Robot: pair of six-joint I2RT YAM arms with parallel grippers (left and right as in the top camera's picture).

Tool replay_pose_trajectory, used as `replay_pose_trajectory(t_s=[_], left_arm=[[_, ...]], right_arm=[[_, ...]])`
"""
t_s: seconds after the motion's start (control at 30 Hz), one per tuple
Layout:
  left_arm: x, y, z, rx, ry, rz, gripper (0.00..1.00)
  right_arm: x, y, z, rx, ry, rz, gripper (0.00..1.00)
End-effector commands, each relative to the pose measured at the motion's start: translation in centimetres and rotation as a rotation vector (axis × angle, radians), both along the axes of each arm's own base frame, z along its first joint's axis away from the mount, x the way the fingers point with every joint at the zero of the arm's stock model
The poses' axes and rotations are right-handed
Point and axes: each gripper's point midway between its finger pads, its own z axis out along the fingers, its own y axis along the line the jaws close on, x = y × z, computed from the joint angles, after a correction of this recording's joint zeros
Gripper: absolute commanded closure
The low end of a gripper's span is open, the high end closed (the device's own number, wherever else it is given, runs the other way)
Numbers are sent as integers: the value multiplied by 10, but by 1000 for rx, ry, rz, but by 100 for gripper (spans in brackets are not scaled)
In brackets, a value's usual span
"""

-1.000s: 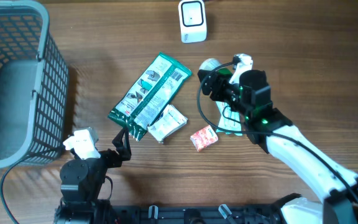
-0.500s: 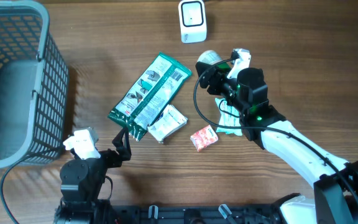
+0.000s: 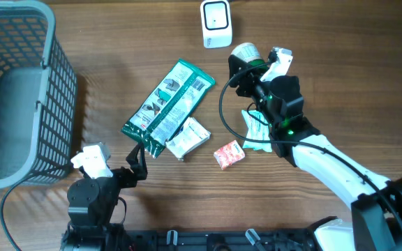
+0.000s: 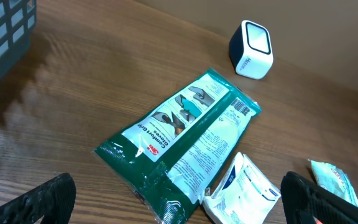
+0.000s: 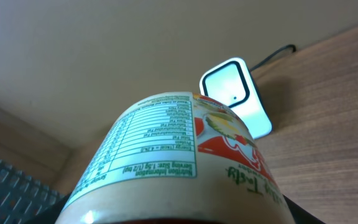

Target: Scan the item barcode

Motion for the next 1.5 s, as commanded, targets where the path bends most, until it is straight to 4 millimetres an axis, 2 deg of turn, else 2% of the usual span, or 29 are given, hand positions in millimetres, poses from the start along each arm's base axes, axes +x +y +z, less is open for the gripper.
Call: replay_pose_trajectory(t_s=[0.0,0.2,0.37,0.63,0.73,0.8,0.9,1.07,1.2,1.33,1.47], left_arm=[[1,3,-1,-3,0,21,0],[1,3,-1,-3,0,21,0],[1,3,-1,-3,0,21,0],[1,3,-1,-3,0,21,0],[1,3,-1,-3,0,21,0],[1,3,-1,-3,0,21,0],[1,3,-1,-3,0,21,0],[1,3,-1,-3,0,21,0],[1,3,-1,-3,0,21,0],[1,3,-1,-3,0,21,0],[1,3,-1,-3,0,21,0]], right_arm=[[10,-2,-13,-26,-2,-23,51],[21,3,-37,-29,4,-22,51],[26,5,-42,-20,-13,-23,51],[38,11,-40,-4,-57,-23,50],[56,18,-35,8,-98,-23,46],[76,28,-26,22,-130,-17,46],[101,57,-14,24,-181,83,46],[134,76,-24,-44,-184,115,48],[144,84,-25,-48,-199,138,48],[142,89,-19,-44,-227,189,47],[150,74,-20,-105,-248,110,47]])
